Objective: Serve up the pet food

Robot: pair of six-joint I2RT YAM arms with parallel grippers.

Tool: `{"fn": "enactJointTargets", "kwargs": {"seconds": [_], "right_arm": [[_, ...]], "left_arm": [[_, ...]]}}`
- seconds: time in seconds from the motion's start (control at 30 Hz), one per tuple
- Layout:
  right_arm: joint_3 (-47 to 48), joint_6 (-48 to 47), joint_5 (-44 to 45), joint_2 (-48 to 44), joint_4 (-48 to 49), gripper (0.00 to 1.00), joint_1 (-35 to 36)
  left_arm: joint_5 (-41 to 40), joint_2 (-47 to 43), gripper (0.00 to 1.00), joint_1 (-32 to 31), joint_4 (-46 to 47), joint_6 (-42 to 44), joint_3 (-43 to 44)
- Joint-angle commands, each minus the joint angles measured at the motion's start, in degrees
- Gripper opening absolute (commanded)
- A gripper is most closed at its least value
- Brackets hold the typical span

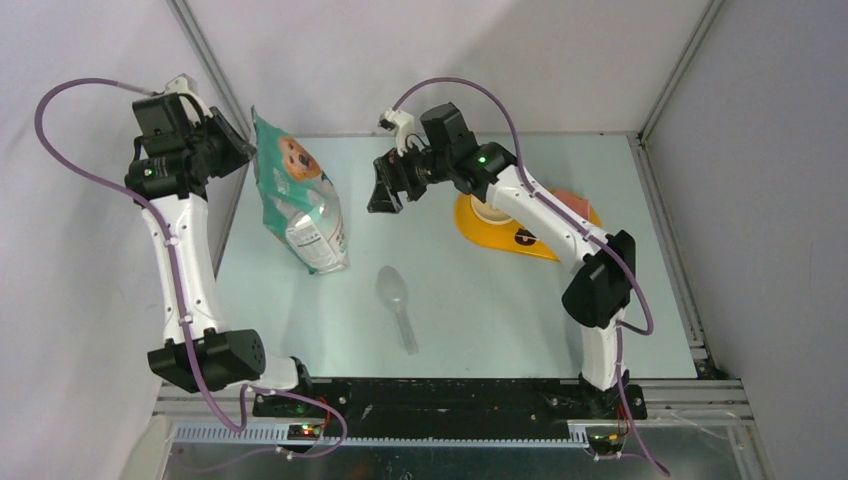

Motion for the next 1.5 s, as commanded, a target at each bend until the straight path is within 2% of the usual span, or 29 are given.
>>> {"fn": "enactJointTargets", "kwargs": {"seconds": [0.0, 0.03, 0.23, 0.47, 0.77, 1.0, 1.23, 1.47], "right_arm": [[-2.0, -2.3, 1.3, -4.7, 0.7, 0.85, 0.2], [-2.1, -2.3, 1.4, -4.9, 0.7, 0.87, 0.3], [-2.7, -2.5, 1.9, -4.9, 0.8, 0.85, 0.6], [-3.0, -2.8, 2.1, -4.3, 0.8, 0.85, 1.4], [-2.8, -3.3, 2.7, -3.2, 0.8, 0.86, 2.6], [-2.8, -3.5, 3.2, -2.9, 0.8, 0.86, 3.0], [-2.8, -3.8, 3.6, -2.9, 0.7, 0.86, 3.3], [1.0, -2.4, 7.0, -1.7, 1.2, 0.87, 4.1]], "left_arm": [[1.5, 1.1, 0.32, 0.5, 1.8, -0.7, 0.3], [1.9, 1.4, 0.33, 0.5, 2.3, -0.8, 0.2], [5.6, 0.1, 0.35, 0.5, 6.7, -2.6, -2.3], [5.1, -0.4, 0.35, 0.5, 8.7, -2.7, -3.8], [6.1, 1.2, 0.35, 0.5, 11.6, -6.8, -0.8], [7.9, 1.5, 0.35, 0.5, 9.8, -6.5, -1.0], [8.4, 2.6, 0.3, 0.5, 6.7, -5.8, -1.7], [5.3, 1.8, 0.18, 0.5, 3.3, -3.1, -0.9]]}}
